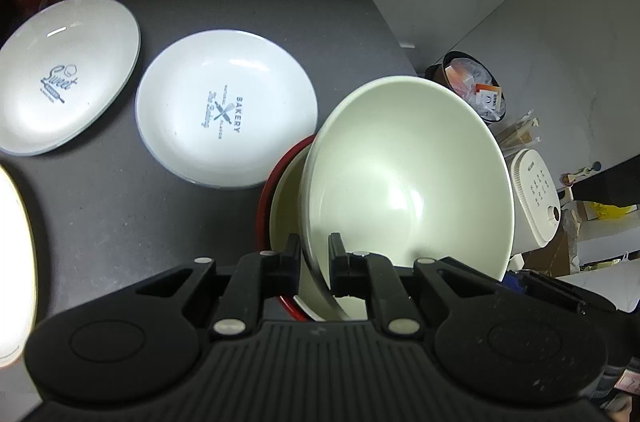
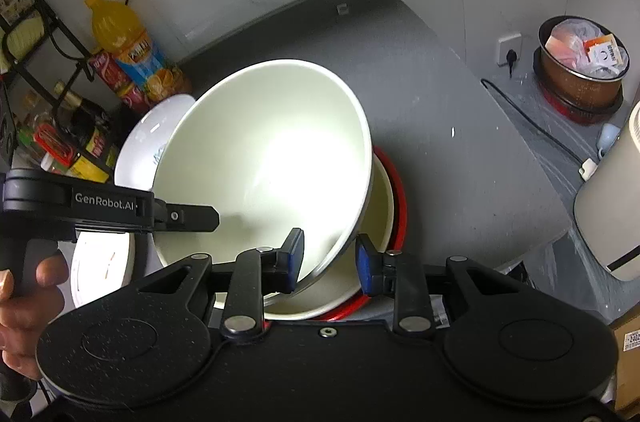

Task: Organize plates and bowls
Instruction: 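Lower the second cream bowl onto the stacked bowls and release, then withdraw the right tool from the bowl stack toward the plates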

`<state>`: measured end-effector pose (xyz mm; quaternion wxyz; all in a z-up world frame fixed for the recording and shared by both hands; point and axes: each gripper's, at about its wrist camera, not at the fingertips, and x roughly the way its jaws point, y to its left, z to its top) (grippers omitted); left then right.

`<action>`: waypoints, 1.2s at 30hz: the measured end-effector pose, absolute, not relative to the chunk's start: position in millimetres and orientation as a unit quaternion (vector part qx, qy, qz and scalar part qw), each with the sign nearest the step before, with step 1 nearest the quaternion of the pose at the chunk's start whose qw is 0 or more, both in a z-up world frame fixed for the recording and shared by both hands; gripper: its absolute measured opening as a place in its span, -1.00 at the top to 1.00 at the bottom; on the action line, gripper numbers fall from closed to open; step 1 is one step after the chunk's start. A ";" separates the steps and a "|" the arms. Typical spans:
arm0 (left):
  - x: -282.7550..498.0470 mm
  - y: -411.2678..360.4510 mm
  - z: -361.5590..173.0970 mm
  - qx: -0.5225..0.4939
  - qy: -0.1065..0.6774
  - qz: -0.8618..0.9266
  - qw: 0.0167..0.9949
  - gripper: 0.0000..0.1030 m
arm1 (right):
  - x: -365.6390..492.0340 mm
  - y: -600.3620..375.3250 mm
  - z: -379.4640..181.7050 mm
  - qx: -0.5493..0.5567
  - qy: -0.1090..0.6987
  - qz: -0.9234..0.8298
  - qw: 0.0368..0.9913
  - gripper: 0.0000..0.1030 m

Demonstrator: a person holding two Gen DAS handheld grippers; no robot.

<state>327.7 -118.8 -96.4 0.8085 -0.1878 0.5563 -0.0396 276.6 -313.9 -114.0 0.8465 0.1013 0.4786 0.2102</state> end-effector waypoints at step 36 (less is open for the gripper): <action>319.0 -118.7 -58.0 -0.188 0.556 0.035 0.809 0.06 | 288.8 -322.6 -74.6 0.094 0.455 0.260 0.847 -0.70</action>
